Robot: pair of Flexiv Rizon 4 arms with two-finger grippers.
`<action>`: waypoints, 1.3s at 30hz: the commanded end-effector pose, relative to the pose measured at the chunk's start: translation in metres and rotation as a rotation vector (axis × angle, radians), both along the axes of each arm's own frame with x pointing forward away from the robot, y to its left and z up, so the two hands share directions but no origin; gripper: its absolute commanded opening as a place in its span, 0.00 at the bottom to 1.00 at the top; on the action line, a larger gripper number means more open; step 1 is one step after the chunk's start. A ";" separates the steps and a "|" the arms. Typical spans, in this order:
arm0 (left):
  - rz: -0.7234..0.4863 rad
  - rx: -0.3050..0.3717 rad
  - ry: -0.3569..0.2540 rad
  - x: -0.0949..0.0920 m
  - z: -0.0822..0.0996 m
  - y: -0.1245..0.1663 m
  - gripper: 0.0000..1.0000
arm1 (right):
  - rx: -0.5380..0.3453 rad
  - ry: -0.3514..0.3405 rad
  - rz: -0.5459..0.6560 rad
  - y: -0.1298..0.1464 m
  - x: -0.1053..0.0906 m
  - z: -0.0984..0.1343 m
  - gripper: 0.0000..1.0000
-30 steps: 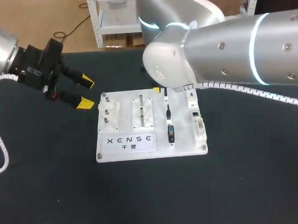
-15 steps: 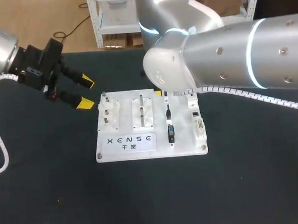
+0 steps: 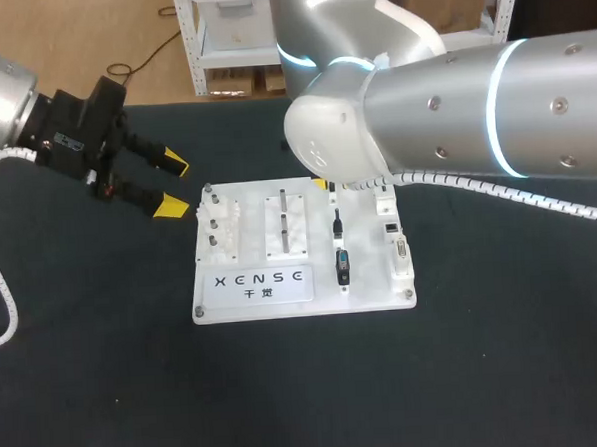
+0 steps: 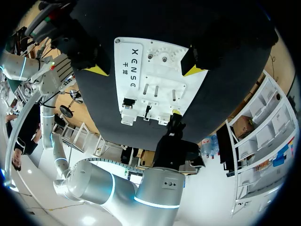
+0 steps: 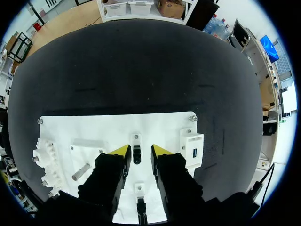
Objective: Insert the USB connector, Ethernet cable, and multi-pin plug into their matching sockets one by one.
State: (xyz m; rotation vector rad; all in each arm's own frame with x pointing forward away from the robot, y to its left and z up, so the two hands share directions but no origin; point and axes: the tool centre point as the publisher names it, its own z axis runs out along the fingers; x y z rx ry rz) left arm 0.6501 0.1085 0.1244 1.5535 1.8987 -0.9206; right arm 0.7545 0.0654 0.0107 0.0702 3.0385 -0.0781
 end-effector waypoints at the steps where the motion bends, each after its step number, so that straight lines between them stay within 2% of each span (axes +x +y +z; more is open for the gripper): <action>1: 0.000 -0.002 -0.003 0.000 -0.001 0.001 1.00 | 0.001 -0.009 0.006 0.002 0.000 0.000 0.13; 6: 0.000 -0.002 -0.003 0.000 -0.001 0.001 1.00 | -0.004 -0.030 0.023 0.004 -0.001 0.003 0.00; 17: 0.000 -0.002 -0.003 0.000 -0.001 0.001 1.00 | 0.004 -0.145 0.049 -0.007 -0.006 0.036 0.00; 21: 0.000 -0.002 -0.003 0.000 -0.001 0.001 1.00 | 0.005 -0.166 0.040 -0.018 -0.007 0.043 0.00; 31: 0.000 -0.002 -0.003 0.000 -0.001 0.001 1.00 | -0.046 -0.163 -0.003 -0.061 -0.010 0.028 0.00; 39: 0.000 -0.002 -0.003 0.000 -0.001 0.001 1.00 | -0.056 -0.151 -0.027 -0.073 -0.009 0.022 0.00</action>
